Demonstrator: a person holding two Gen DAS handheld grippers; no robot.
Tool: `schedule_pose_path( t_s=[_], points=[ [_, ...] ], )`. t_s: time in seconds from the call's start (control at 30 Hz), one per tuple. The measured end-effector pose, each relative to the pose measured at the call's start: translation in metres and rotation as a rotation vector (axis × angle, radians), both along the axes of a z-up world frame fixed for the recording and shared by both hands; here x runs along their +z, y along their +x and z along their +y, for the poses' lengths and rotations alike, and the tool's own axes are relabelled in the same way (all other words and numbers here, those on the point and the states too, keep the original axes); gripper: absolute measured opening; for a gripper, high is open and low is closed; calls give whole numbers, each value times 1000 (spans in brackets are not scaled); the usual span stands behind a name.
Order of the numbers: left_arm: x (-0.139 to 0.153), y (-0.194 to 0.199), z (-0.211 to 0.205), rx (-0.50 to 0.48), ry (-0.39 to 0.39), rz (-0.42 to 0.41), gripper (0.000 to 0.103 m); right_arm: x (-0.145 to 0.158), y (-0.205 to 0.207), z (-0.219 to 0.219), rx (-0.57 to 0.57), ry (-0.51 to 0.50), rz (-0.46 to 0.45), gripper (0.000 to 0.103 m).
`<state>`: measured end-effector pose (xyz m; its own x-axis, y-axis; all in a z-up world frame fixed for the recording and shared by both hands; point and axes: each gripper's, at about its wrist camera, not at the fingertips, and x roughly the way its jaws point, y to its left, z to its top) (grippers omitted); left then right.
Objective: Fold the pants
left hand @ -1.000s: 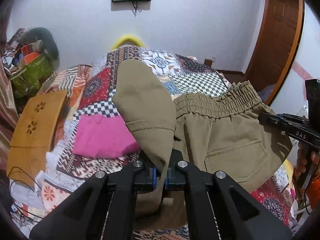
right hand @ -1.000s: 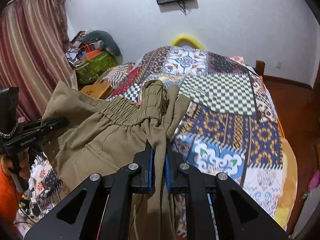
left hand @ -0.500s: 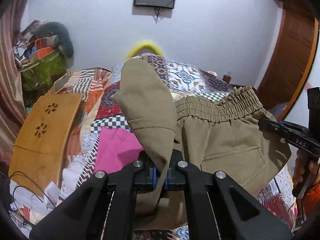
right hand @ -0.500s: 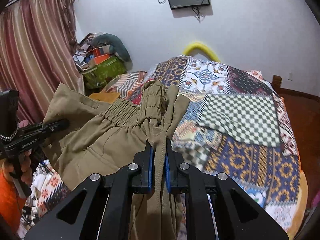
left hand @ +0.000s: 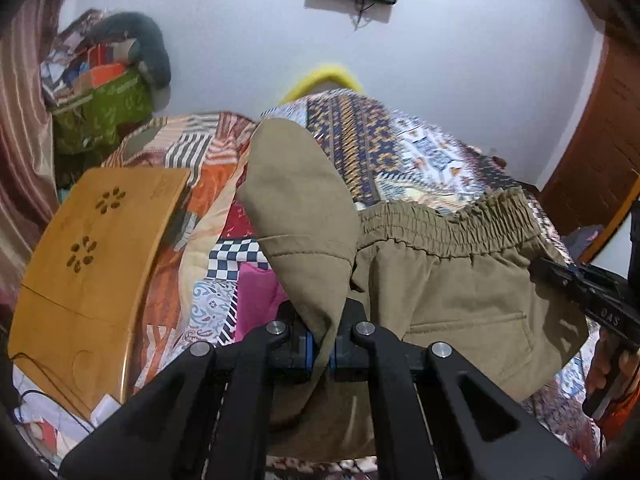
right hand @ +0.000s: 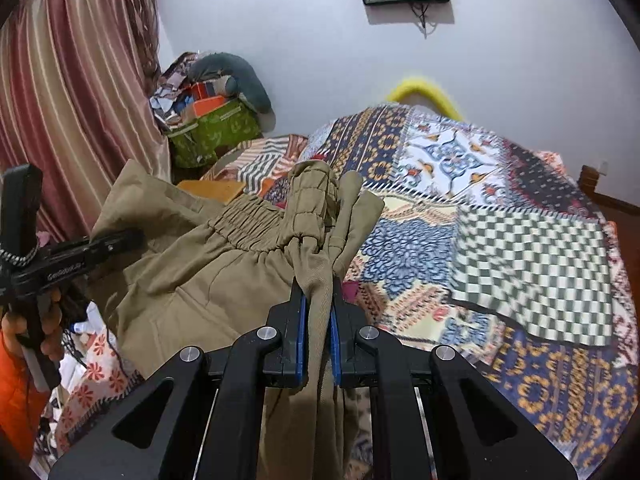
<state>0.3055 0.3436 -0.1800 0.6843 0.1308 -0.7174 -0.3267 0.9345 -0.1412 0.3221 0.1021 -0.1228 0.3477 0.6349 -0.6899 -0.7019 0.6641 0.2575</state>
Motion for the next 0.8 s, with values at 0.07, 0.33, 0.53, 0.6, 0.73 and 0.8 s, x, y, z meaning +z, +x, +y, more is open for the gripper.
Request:
schedule_pose_path(
  t_s=[0.07,0.33,0.53,0.6,0.73,0.8],
  points=[
    [-16,8,10,5,-13,26,5,-11,4,9,9,-22,7,9],
    [-91,19,49,94,-114,160,10,-65,17,17,6,-122,104,9],
    [-109,12,64,112,-196,170,23,-75,23,8,9,-140,166,16],
    [-105,10,60,107,-169,184,23,-73,22,7,4,-143,179,18],
    [-93,0,54,108,-56,214,25,-69,17,8,1,-167,185,21],
    [-91,-11,56,114,-39,222,27,-64,12,4,2,-175,186,23]
  ],
)
